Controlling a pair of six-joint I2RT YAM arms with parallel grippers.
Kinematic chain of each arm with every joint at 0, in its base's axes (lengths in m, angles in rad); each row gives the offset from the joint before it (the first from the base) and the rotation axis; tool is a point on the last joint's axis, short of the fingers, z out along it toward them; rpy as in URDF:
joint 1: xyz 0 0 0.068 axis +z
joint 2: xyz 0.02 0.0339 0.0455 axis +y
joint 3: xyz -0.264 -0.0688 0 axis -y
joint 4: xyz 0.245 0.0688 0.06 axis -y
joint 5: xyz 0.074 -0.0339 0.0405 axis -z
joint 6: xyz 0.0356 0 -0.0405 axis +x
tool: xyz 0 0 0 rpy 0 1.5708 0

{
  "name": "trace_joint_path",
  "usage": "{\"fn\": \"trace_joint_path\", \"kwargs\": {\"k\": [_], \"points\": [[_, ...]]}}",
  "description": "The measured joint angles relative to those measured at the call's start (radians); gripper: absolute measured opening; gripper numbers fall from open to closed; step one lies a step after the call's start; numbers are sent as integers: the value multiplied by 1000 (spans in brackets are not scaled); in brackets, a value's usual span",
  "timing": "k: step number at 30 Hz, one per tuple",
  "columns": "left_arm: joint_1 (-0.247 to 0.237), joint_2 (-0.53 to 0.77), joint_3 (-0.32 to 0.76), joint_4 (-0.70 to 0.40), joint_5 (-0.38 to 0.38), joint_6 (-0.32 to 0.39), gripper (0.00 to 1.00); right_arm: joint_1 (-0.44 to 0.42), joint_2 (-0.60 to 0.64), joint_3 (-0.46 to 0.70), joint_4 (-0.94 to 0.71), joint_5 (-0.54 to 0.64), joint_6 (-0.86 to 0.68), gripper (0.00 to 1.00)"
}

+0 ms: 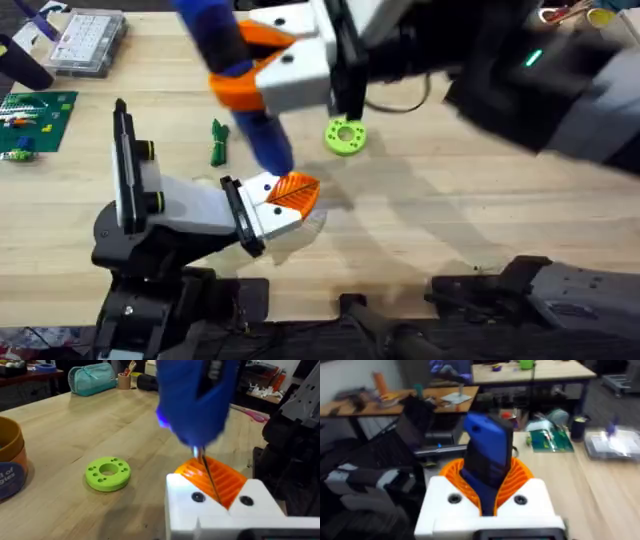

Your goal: Pick up the gripper from the table and insert it into the empty holder that is missing its gripper. Then pick up a screw, insert it into the mounting hole, and use the screwdriver to tighten it. Finally, clean up the table by picking up the vegetable and placing it into the bucket.

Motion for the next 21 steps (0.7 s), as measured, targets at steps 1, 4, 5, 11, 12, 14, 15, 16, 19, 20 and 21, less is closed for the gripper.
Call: {"fn": "trace_joint_path", "kwargs": {"k": [1,4,5,11,12,14,15,16,19,20,21], "points": [[0,0,0,0,0,0,16,-15,2,42,-99,3,-35,95],[0,0,0,0,0,0,16,-58,3,151,-349,33,-152,95],[0,0,0,0,0,0,16,-71,4,194,-452,55,-200,95],[0,0,0,0,0,0,16,-121,3,371,-837,274,-461,94],[0,0,0,0,0,0,16,-122,3,378,-862,322,-495,95],[0,0,0,0,0,0,16,-123,3,382,-901,415,-554,96],[0,0,0,0,0,0,16,-123,3,382,-919,452,-572,96],[0,0,0,0,0,0,16,-124,3,382,-942,489,-589,95],[0,0,0,0,-1,0,16,-124,3,382,-1008,578,-618,95],[0,0,0,0,0,0,16,-124,3,382,-1025,603,-626,96],[0,0,0,0,0,0,16,-124,3,382,-1041,625,-638,96]]}}
